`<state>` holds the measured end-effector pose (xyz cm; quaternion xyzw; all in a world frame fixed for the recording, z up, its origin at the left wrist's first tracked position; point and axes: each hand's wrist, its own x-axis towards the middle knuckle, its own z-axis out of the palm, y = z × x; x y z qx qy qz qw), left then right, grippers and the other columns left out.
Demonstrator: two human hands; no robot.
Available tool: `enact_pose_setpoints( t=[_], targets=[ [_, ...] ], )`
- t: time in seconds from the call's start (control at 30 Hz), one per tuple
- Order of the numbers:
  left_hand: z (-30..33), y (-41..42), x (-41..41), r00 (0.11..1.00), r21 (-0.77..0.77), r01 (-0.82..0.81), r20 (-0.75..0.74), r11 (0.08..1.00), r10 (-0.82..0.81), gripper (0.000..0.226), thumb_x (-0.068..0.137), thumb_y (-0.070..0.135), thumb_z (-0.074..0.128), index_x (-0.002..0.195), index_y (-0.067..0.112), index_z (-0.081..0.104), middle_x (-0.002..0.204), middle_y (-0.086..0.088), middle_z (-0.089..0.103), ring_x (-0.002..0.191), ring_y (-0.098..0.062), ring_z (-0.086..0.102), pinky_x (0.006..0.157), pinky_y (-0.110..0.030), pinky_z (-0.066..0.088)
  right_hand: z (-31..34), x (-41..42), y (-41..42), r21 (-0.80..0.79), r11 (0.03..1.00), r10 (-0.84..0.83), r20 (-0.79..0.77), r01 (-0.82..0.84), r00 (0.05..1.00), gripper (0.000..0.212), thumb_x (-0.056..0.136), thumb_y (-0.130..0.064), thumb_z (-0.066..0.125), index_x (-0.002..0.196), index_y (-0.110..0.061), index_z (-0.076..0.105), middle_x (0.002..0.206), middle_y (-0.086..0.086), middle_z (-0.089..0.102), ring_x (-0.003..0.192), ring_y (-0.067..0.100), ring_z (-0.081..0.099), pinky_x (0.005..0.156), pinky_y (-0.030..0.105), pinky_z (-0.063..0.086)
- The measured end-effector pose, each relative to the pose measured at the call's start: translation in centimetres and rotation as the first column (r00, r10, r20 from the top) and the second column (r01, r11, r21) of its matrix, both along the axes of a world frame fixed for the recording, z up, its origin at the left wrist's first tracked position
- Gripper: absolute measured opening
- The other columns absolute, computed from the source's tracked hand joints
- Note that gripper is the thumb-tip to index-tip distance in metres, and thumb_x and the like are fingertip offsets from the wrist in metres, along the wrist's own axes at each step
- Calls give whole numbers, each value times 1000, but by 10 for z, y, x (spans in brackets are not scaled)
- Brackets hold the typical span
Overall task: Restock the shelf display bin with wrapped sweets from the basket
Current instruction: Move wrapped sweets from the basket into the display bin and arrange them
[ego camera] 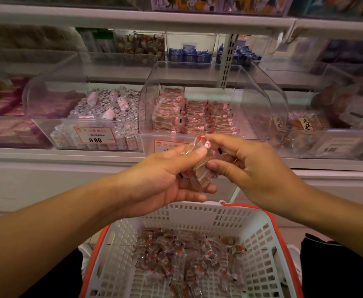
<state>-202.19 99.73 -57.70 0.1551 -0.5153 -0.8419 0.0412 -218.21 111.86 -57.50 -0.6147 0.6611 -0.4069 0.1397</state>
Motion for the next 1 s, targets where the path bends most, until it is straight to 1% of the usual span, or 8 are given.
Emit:
enact_pose_setpoints(
  t=[0.1, 0.27, 0.43, 0.53, 0.6, 0.77, 0.9, 1.0],
  targets=[
    [2, -1, 0, 1000, -52, -18, 14, 998, 19, 48, 88, 24, 63, 132, 10, 52, 102, -11, 70, 77, -22, 69, 57, -24, 54, -6, 0, 0, 11, 999, -41, -23, 42, 999, 56, 87, -35, 67, 141, -34, 50, 80, -8, 68, 71, 5, 65, 71, 27, 55],
    [3, 0, 0, 999, -77, -34, 22, 996, 36, 52, 87, 29, 63, 136, 15, 49, 95, -11, 70, 75, -21, 68, 55, -24, 53, -5, 1, 2, 63, 997, -44, 19, 42, 999, 83, 65, -62, 67, 142, -41, 45, 79, -2, 65, 68, 13, 61, 66, 40, 55],
    [3, -2, 0, 998, -121, -28, 56, 992, 35, 57, 88, 47, 51, 124, 3, 59, 92, -14, 68, 76, -23, 67, 56, -27, 53, -6, 4, 3, 46, 999, -28, -26, 29, 999, 73, 70, -55, 67, 140, -39, 49, 103, -27, 66, 88, 0, 63, 74, 14, 49],
    [6, -2, 0, 999, -149, -31, 31, 988, 36, 44, 88, 35, 53, 124, 9, 58, 86, -13, 67, 71, -23, 67, 52, -26, 51, -4, 6, 2, 16, 1000, -1, 135, -1, 991, 73, 70, -42, 75, 139, -37, 51, 124, -24, 64, 113, -8, 59, 91, 13, 48],
    [9, -2, -1, 999, -180, -15, 32, 984, 21, 45, 82, 30, 56, 122, 8, 56, 78, -11, 66, 65, -21, 65, 48, -24, 48, -1, 7, 2, 18, 1000, 18, 173, -21, 985, 79, 69, -35, 79, 142, -33, 49, 128, -17, 63, 117, -6, 57, 91, 17, 49],
    [16, -6, -2, 997, -277, -11, 67, 961, 31, 48, 81, 24, 60, 125, 7, 48, 74, -10, 65, 58, -19, 61, 46, -22, 43, 8, 6, 0, -16, 996, 88, 271, -87, 959, 60, 68, -23, 82, 125, -23, 62, 101, -11, 72, 90, 6, 70, 79, 17, 54],
    [21, -9, -3, 993, -289, -78, 58, 954, 99, 51, 67, 37, 70, 109, 10, 60, 82, -13, 70, 65, -23, 66, 53, -28, 51, 11, 7, -2, -33, 999, 41, 186, -35, 982, 46, 66, -32, 84, 108, -24, 66, 91, -3, 71, 82, 16, 70, 77, 39, 58],
    [20, -1, -4, 970, -238, -230, 22, 944, 242, 55, 61, 45, 74, 103, 12, 61, 92, -7, 76, 72, -15, 69, 60, -26, 54, 13, 9, -3, -96, 994, -46, 108, 56, 993, 44, 65, -42, 84, 102, -28, 65, 87, -5, 69, 72, 14, 67, 68, 37, 56]
  ],
)
